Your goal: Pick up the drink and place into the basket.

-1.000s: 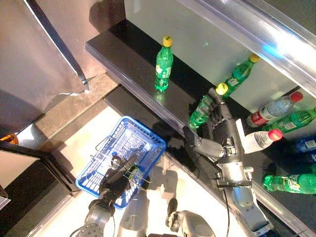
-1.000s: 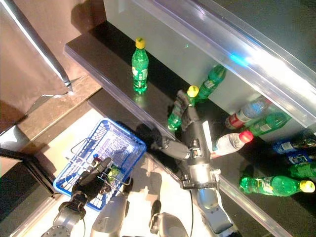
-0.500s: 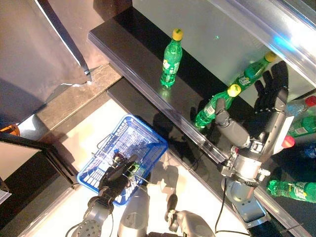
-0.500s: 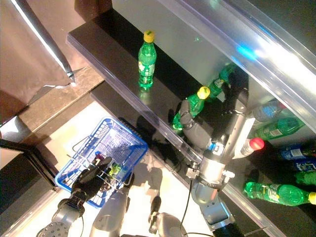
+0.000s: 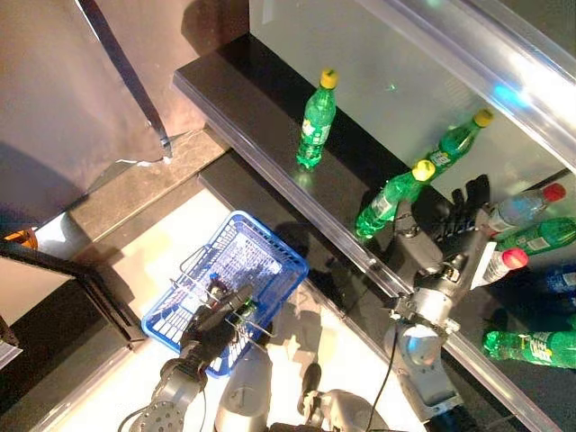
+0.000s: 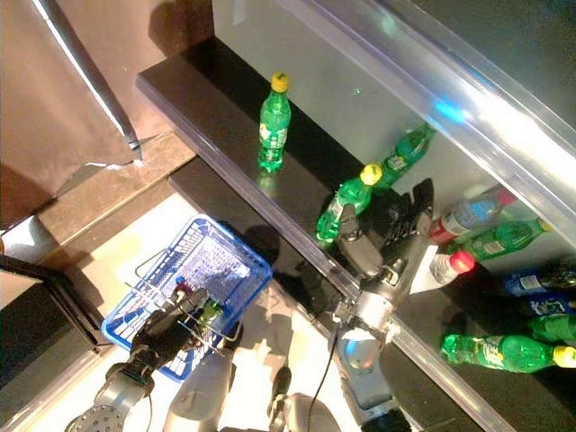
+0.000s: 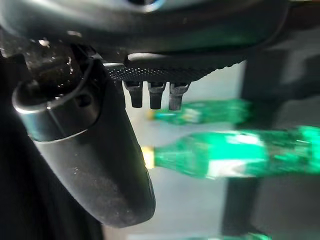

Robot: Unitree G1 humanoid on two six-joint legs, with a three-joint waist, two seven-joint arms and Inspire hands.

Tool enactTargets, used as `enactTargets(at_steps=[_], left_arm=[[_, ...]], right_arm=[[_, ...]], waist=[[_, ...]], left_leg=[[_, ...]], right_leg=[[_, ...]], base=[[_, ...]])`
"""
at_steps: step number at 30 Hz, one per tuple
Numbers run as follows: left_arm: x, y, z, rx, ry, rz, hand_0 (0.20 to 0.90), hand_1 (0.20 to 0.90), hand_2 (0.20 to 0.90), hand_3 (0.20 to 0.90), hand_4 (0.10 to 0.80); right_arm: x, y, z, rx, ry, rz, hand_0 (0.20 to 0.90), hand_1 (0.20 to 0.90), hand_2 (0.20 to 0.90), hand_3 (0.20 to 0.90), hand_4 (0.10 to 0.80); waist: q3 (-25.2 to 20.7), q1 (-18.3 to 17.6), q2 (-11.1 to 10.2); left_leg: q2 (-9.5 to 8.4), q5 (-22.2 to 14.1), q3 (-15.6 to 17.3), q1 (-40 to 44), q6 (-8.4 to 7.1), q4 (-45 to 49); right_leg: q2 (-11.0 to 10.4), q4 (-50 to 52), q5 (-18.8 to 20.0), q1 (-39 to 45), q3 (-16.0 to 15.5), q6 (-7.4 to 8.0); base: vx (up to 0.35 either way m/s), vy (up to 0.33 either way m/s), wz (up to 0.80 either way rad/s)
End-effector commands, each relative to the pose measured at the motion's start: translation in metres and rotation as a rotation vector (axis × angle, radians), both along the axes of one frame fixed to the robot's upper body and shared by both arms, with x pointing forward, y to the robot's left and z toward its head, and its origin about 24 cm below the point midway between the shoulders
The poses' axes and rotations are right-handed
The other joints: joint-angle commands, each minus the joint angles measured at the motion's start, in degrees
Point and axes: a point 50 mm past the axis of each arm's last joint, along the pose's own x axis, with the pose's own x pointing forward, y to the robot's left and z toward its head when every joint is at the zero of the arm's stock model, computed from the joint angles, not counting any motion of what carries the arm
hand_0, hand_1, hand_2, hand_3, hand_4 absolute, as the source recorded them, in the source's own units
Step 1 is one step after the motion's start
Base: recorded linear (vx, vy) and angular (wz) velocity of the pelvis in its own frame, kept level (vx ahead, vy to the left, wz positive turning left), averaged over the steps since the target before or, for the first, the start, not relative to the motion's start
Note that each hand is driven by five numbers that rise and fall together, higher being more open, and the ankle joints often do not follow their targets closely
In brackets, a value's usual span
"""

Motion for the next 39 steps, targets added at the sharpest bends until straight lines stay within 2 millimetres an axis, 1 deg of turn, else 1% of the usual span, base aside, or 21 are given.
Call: enactTargets(at_steps=[1,6,10,14,17,18,19,21,23,26,31,33,36,38,39], left_arm=[[0.031,-0.036,0.092,-0.062,-0.521,-0.188,0.300,0.300,0.300,0.200,0.100],[0.041,-0.034,0.102,-0.043,-0.559,-0.204,0.300,0.300,0.300,0.200,0.100],[0.050,-0.029,0.115,-0.018,-0.602,-0.206,0.300,0.300,0.300,0.200,0.100],[0.056,-0.027,0.123,0.002,-0.633,-0.199,0.300,0.300,0.300,0.200,0.100],[0.063,-0.024,0.132,0.017,-0.676,-0.189,0.300,0.300,0.300,0.200,0.100],[0.064,-0.024,0.133,0.018,-0.679,-0.189,0.300,0.300,0.300,0.200,0.100],[0.066,-0.024,0.137,0.023,-0.695,-0.184,0.300,0.300,0.300,0.200,0.100],[0.068,-0.024,0.141,0.026,-0.714,-0.177,0.300,0.300,0.300,0.200,0.100],[0.069,-0.024,0.142,0.026,-0.719,-0.175,0.300,0.300,0.300,0.200,0.100],[0.073,-0.026,0.145,0.026,-0.745,-0.158,0.300,0.300,0.300,0.200,0.100],[0.076,-0.033,0.151,0.013,-0.779,-0.138,0.300,0.300,0.300,0.200,0.100],[0.077,-0.034,0.153,0.008,-0.790,-0.132,0.300,0.300,0.300,0.200,0.100],[0.079,-0.037,0.158,-0.011,-0.808,-0.118,0.300,0.300,0.300,0.200,0.100],[0.080,-0.039,0.159,-0.024,-0.815,-0.113,0.300,0.300,0.300,0.200,0.100],[0.080,-0.039,0.159,-0.026,-0.817,-0.112,0.300,0.300,0.300,0.200,0.100]], right_arm=[[0.006,0.007,0.034,0.005,-0.222,0.062,0.900,0.900,0.900,0.900,0.800],[0.019,0.015,0.042,0.012,-0.247,0.069,0.900,0.900,0.900,0.900,0.800],[0.028,0.017,0.054,0.008,-0.290,0.023,0.900,0.900,0.900,0.900,0.800],[0.034,0.014,0.063,0.028,-0.315,-0.032,0.900,0.900,0.900,0.900,0.800],[0.041,0.009,0.075,0.050,-0.347,-0.072,0.900,0.900,0.900,0.900,0.800],[0.042,0.008,0.076,0.051,-0.348,-0.076,0.900,0.900,0.900,0.900,0.800],[0.045,0.007,0.081,0.050,-0.360,-0.084,0.900,0.900,0.900,0.900,0.800],[0.048,0.004,0.086,0.042,-0.369,-0.091,0.900,0.900,0.900,0.900,0.800],[0.049,0.004,0.088,0.041,-0.371,-0.091,0.900,0.900,0.900,0.900,0.800],[0.054,0.000,0.095,0.021,-0.378,-0.093,0.900,0.900,0.900,0.900,0.800],[0.061,-0.009,0.102,-0.007,-0.383,-0.089,0.900,0.900,0.900,0.900,0.800],[0.065,-0.014,0.107,-0.012,-0.392,-0.086,0.900,0.900,0.900,0.900,0.800],[0.071,-0.022,0.121,-0.035,-0.425,-0.069,0.900,0.900,0.900,0.900,0.800],[0.075,-0.025,0.130,-0.059,-0.437,-0.053,0.900,0.900,0.900,0.900,0.800],[0.076,-0.025,0.131,-0.063,-0.438,-0.051,0.900,0.900,0.900,0.900,0.800]], waist=[[-6.15,0.89,2.95],[-4.33,1.34,2.72],[-2.36,1.54,2.11],[-0.92,1.53,1.58],[0.81,1.33,1.19],[0.90,1.31,1.15],[0.91,1.10,0.88],[0.91,0.70,0.67],[0.91,0.55,0.64],[0.91,-0.39,0.55],[0.91,-1.64,0.98],[0.91,-1.99,1.29],[0.91,-2.48,2.16],[0.91,-2.60,2.63],[0.91,-2.62,2.70]], left_leg=[[1.79,-4.24,0.06,0.48,-1.58,4.80],[1.27,-4.45,-0.21,-0.50,-0.96,3.99],[1.03,-4.45,-0.05,-1.77,-0.43,2.96],[1.06,-4.48,0.05,-2.66,-0.14,2.41],[1.16,-4.34,0.20,-3.77,0.09,1.68],[1.18,-4.31,0.22,-3.89,0.11,1.55],[1.16,-4.20,0.20,-5.11,0.16,1.28],[1.19,-3.97,0.18,-6.79,0.25,1.11],[1.23,-3.91,0.20,-7.26,0.28,1.09],[1.49,-3.45,0.28,-9.72,0.38,0.78],[1.39,-2.67,0.59,-12.74,0.68,0.49],[1.36,-2.39,0.77,-13.55,0.77,0.27],[1.00,-1.95,1.06,-14.96,0.94,-0.04],[0.75,-1.77,1.16,-15.52,1.05,-0.06],[0.71,-1.76,1.17,-15.64,1.06,0.00]], right_leg=[[-2.31,1.08,6.28,-4.11,-0.94,4.90],[-1.74,0.64,6.76,-5.48,-0.80,5.21],[-1.26,-0.16,7.53,-6.92,-0.68,5.45],[-0.93,-0.77,8.13,-7.87,-0.63,5.46],[-0.64,-1.35,8.97,-9.20,-0.63,5.30],[-0.61,-1.46,9.07,-9.35,-0.63,5.28],[-0.56,-1.89,9.55,-10.48,-0.69,5.12],[-0.60,-2.08,10.08,-12.15,-0.70,4.90],[-0.63,-2.07,10.23,-12.67,-0.74,4.82],[-0.93,-1.80,10.93,-15.68,-0.93,4.48],[-1.64,-1.05,11.58,-19.66,-1.40,4.09],[-1.94,-0.68,11.71,-21.01,-1.61,4.05],[-2.47,0.06,11.77,-23.33,-1.91,3.94],[-2.76,0.52,11.72,-24.38,-2.01,3.88],[-2.81,0.64,11.69,-24.57,-2.02,3.88]], base=[[-0.033,-0.065,0.03],[-0.075,-0.067,0.03],[-0.099,-0.074,0.07],[-0.077,-0.063,0.01],[-0.111,-0.063,0.01],[-0.095,-0.046,0.00],[-0.097,-0.037,-0.01],[-0.097,-0.022,-0.01],[-0.050,0.002,-0.02],[-0.075,0.017,-0.01],[-0.067,0.049,-0.01],[-0.054,0.067,-0.01],[-0.067,0.095,-0.04],[-0.054,0.088,-0.04],[-0.047,0.076,-0.04]])
